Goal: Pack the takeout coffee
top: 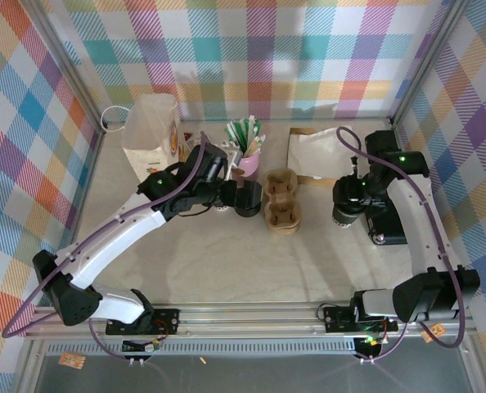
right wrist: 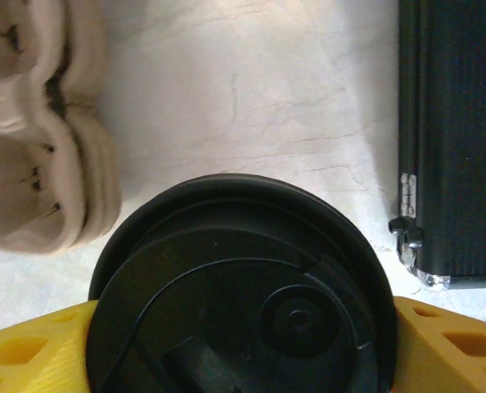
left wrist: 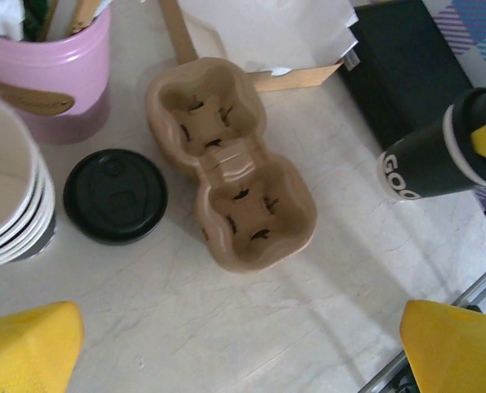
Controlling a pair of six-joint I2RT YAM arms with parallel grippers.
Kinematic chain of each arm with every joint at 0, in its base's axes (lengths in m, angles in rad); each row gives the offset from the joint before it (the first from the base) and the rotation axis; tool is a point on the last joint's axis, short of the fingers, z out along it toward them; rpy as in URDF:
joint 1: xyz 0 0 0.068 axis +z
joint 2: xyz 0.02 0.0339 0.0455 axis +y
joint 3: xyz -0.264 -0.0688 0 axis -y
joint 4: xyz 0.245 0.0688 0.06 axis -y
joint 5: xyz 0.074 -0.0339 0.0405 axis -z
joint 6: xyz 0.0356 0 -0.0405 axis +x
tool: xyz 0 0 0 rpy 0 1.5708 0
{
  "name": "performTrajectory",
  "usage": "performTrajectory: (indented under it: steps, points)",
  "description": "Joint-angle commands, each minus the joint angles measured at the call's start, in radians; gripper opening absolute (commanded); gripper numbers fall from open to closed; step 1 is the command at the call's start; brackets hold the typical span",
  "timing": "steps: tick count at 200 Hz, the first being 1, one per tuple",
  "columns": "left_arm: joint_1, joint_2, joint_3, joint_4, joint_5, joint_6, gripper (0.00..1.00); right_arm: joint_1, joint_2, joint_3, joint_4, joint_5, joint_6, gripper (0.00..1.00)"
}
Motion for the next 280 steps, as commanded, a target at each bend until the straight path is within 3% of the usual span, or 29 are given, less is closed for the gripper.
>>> performTrajectory:
  steps: [1, 125, 167, 231, 280]
  points:
    - [-0.010, 0.030, 0.060, 0.029, 0.040, 0.020, 0.99, -0.033, 0.028, -0.039, 0.134, -0.029, -0.015, 0.55]
    - [-0.011, 0.182, 0.177, 0.021, 0.117, 0.069, 0.99, -0.065, 0.200, -0.084, 0.279, 0.030, -0.020, 0.55]
    - [-0.012, 0.185, 0.222, -0.031, 0.081, 0.098, 0.99, -0.075, 0.236, -0.093, 0.299, 0.043, -0.015, 0.56]
    - [-0.009, 0.101, 0.111, 0.012, -0.014, 0.075, 1.00, -0.076, 0.300, -0.072, 0.294, 0.038, 0.008, 0.56]
    - [0.003, 0.098, 0.103, 0.004, -0.026, 0.077, 1.00, -0.077, 0.331, -0.037, 0.276, 0.077, -0.004, 0.57]
